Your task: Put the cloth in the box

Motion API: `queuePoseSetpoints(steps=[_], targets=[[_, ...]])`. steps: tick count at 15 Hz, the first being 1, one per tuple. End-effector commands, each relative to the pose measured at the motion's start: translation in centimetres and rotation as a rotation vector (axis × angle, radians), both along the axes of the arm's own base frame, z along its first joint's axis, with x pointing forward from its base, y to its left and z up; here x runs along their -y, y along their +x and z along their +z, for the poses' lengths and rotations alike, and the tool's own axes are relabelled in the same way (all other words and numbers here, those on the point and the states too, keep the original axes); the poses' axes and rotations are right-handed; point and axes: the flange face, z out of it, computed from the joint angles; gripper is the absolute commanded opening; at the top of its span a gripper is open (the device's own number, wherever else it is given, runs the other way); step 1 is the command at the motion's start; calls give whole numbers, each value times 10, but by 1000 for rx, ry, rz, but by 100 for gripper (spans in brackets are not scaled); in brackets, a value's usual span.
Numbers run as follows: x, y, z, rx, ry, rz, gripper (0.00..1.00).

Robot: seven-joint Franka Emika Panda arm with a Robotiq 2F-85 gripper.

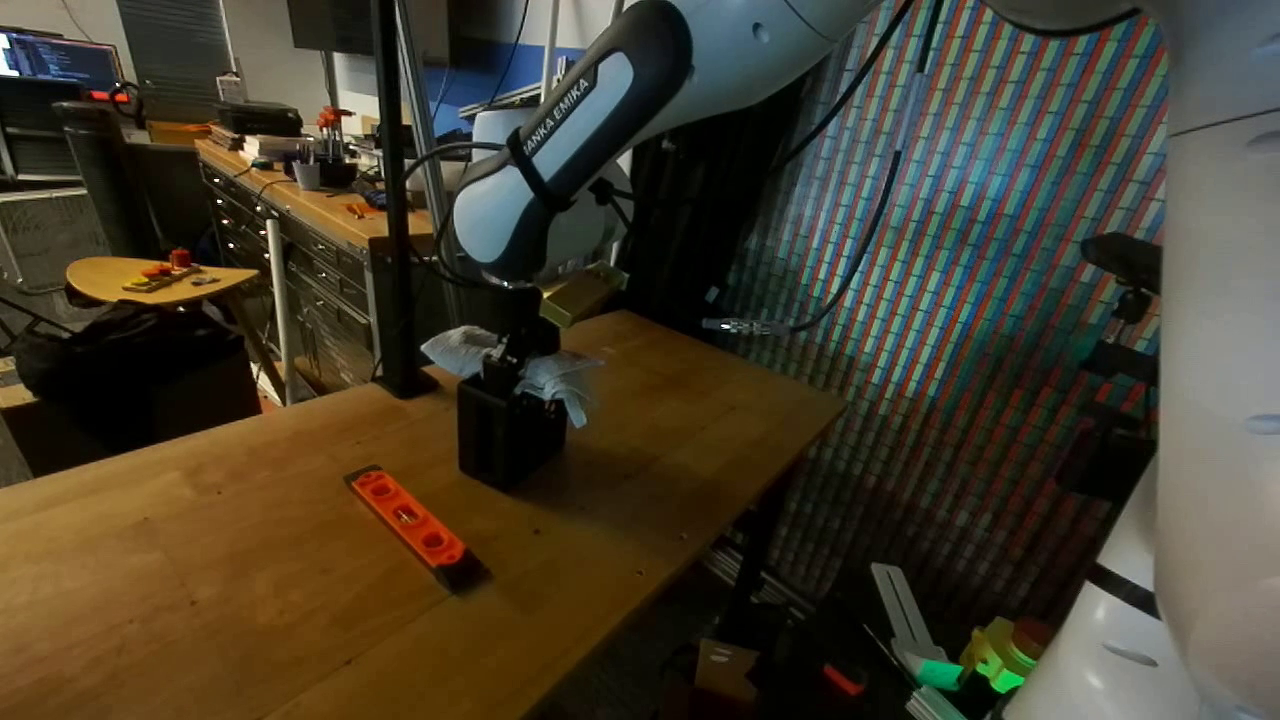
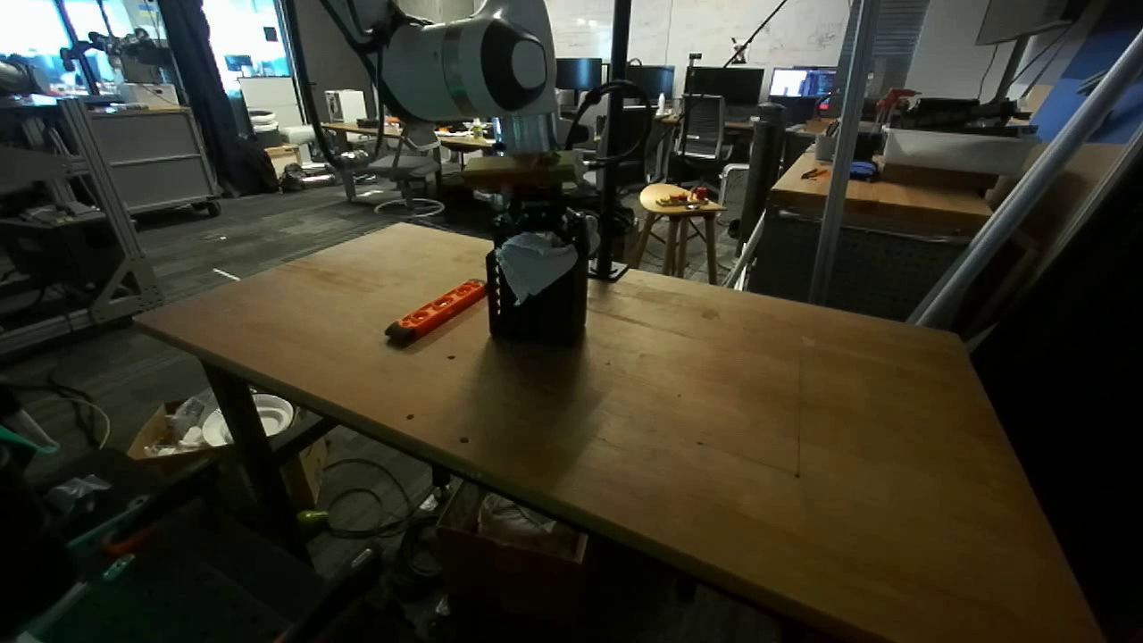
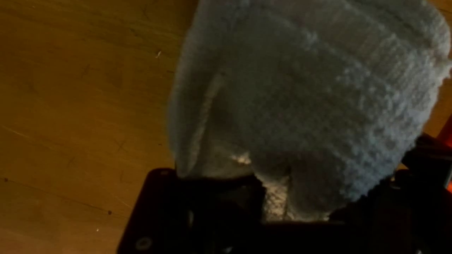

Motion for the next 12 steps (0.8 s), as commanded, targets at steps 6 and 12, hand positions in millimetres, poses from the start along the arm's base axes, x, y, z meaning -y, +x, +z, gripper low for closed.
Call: queuePoseSetpoints(steps=[6, 12], targets=[[-14, -2, 3, -15, -13, 3, 64], [-39, -5, 22, -12, -42, 7, 100]])
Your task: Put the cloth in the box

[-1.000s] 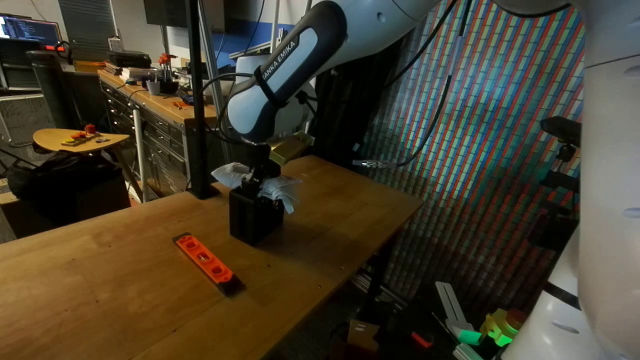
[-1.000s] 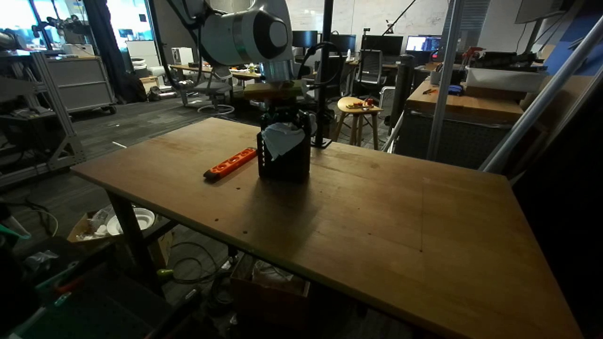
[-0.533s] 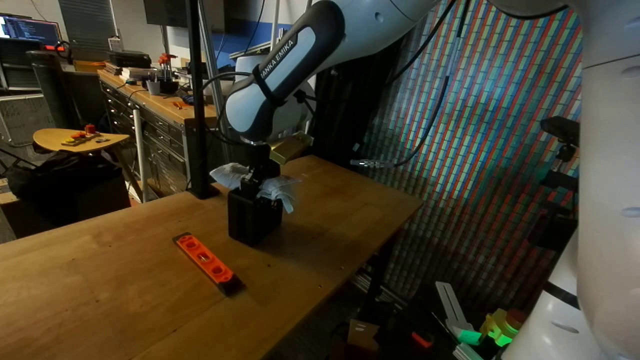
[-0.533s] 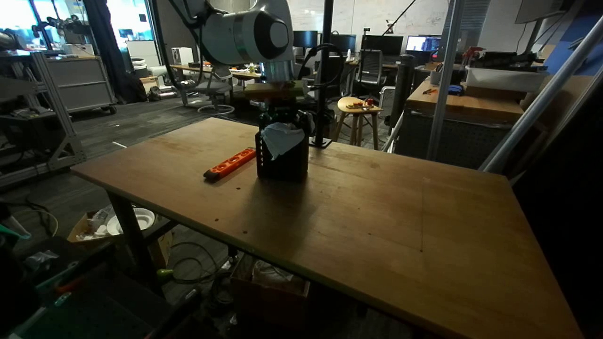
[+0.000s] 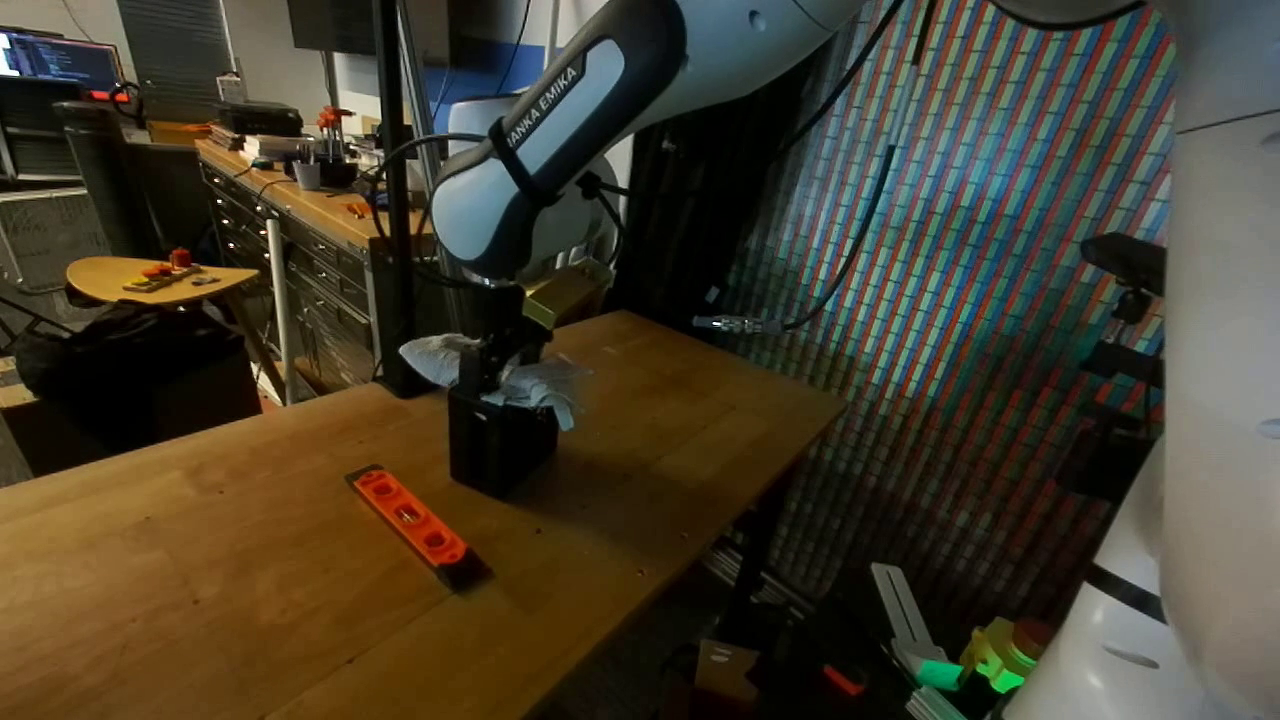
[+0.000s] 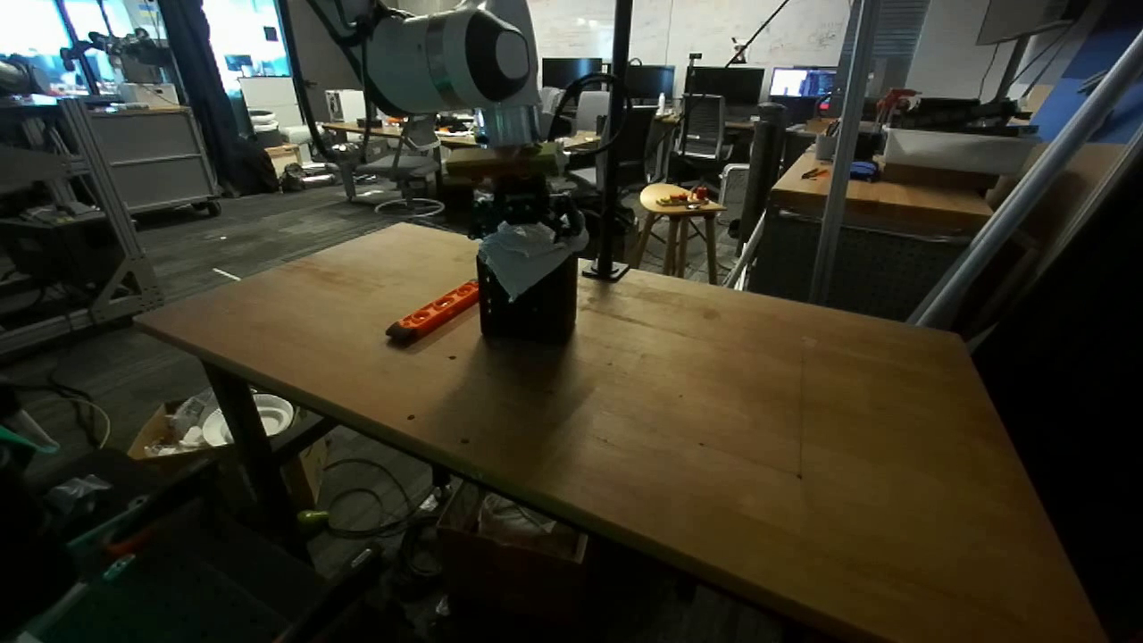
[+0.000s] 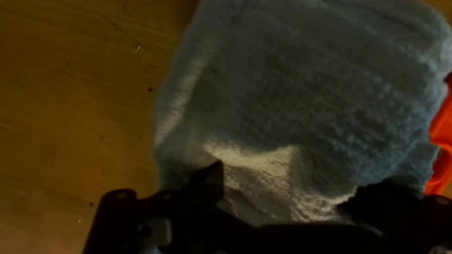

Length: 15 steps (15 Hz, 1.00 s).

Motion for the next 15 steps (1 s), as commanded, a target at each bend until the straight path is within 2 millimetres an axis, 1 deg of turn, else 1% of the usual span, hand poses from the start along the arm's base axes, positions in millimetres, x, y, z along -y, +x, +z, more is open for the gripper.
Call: queuePoseSetpoints(steps=[1, 4, 10, 14, 15], targets=[[-16, -3, 19, -1, -36, -3, 100], [-20, -4, 36, 7, -75, 2, 100], [-14, -11, 76, 34, -146, -12, 100], [-15, -12, 92, 56, -160, -14, 100], [-15, -12, 95, 62, -161, -14, 99]])
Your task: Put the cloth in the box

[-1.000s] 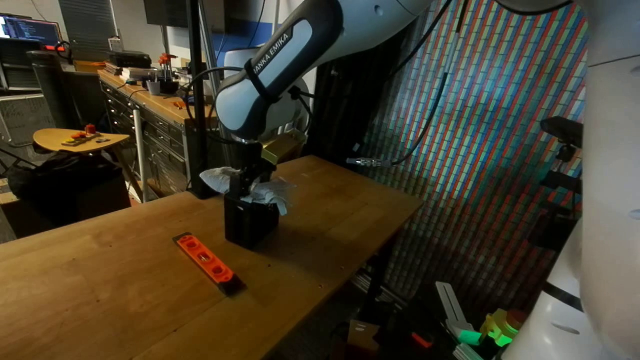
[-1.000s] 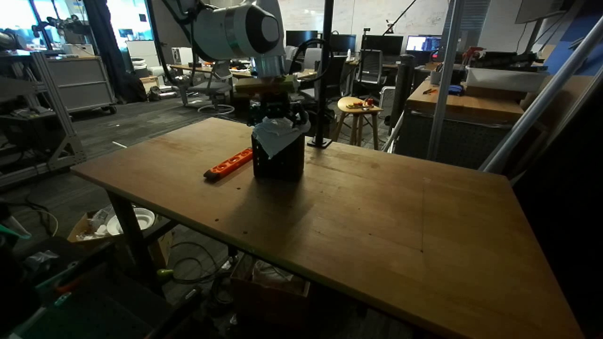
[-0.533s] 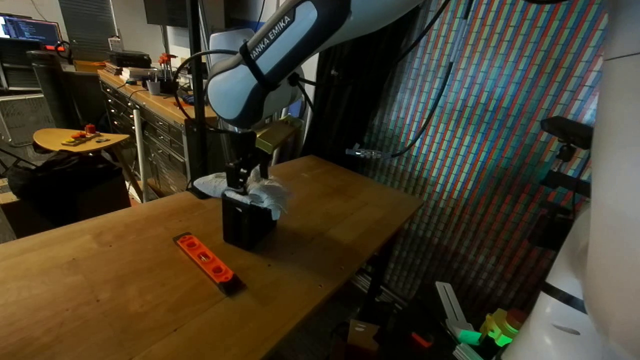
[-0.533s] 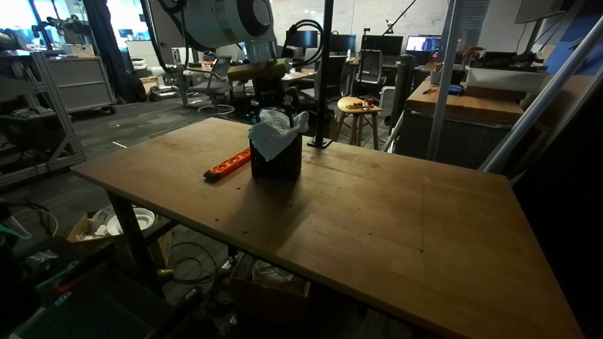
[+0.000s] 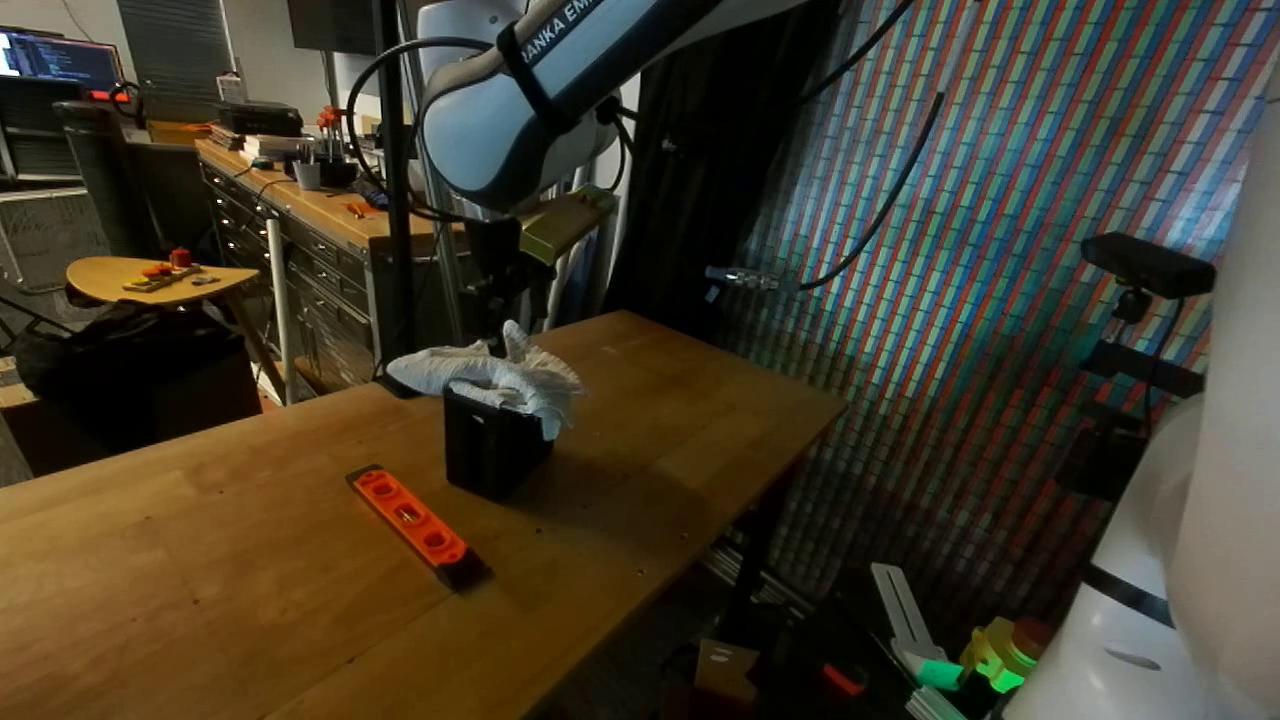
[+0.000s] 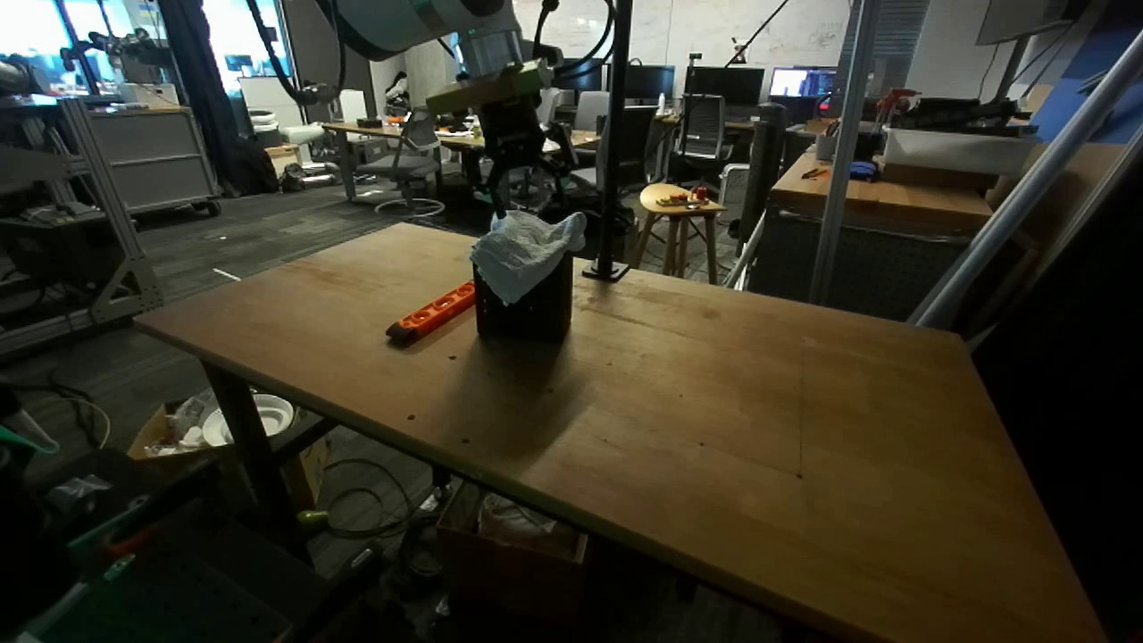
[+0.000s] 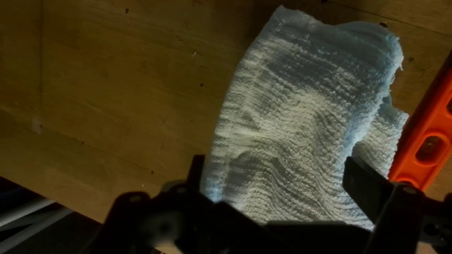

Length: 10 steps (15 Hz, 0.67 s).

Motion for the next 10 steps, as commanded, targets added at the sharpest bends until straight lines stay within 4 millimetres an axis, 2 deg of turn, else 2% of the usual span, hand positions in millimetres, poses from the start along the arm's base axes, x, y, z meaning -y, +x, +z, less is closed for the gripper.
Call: queuePoseSetpoints(steps=[1, 3, 6, 10], targets=[[-3, -2, 20, 25, -26, -5, 74], [-4, -1, 20, 30, -21, -1, 69], [-6, 0, 13, 26, -5, 3, 44], [-7, 1, 1, 17, 13, 5, 16]])
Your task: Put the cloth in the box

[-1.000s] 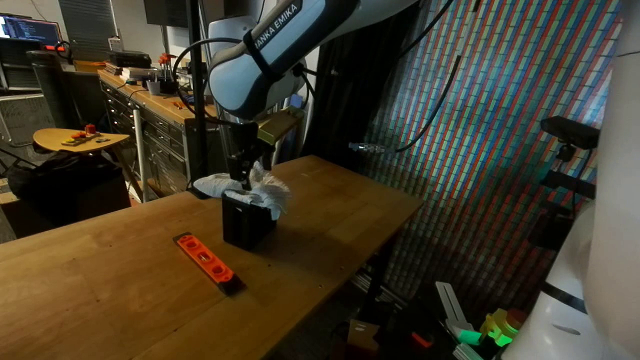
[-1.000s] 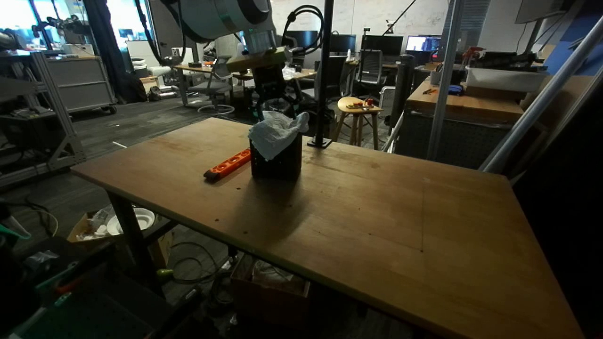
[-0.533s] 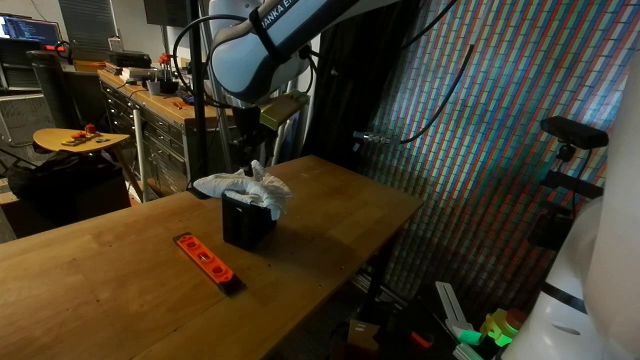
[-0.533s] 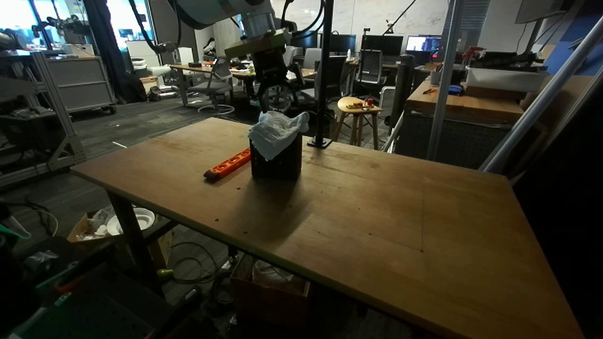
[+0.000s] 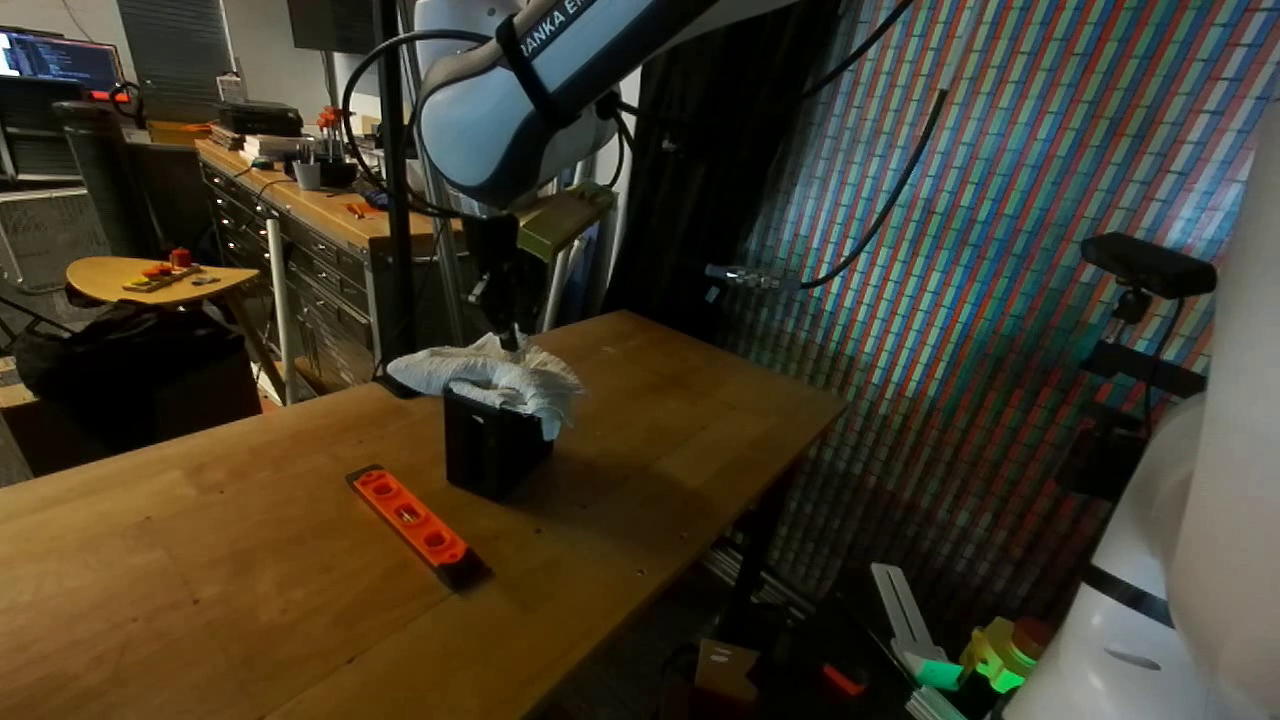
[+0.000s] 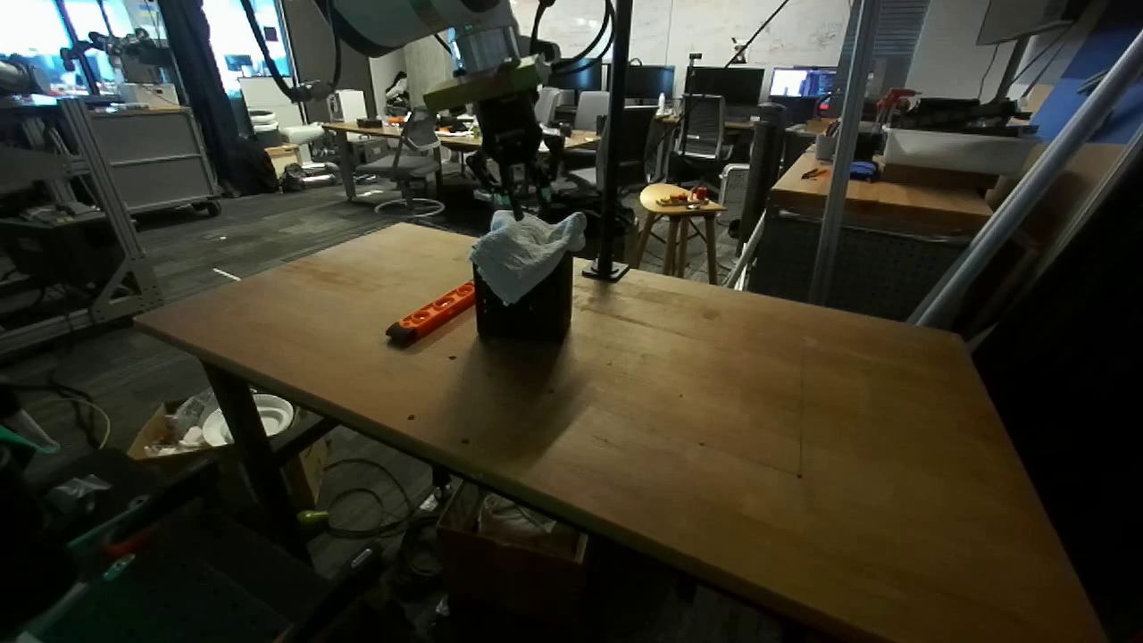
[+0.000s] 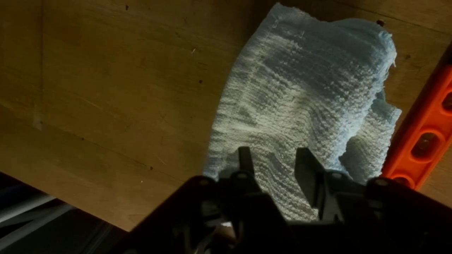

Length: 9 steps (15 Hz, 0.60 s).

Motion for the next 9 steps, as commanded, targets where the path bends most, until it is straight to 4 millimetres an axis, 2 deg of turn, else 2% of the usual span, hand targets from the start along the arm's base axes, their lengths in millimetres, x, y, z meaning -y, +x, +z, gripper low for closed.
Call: queuePoseSetpoints(steps=[1, 2, 3, 9], targets=[[-3, 2, -7, 8, 17, 0, 7], [-3, 3, -11, 4, 23, 1, 1], [-4, 4, -15, 2, 28, 1, 0], [-11, 10, -59, -27, 106, -9, 0]])
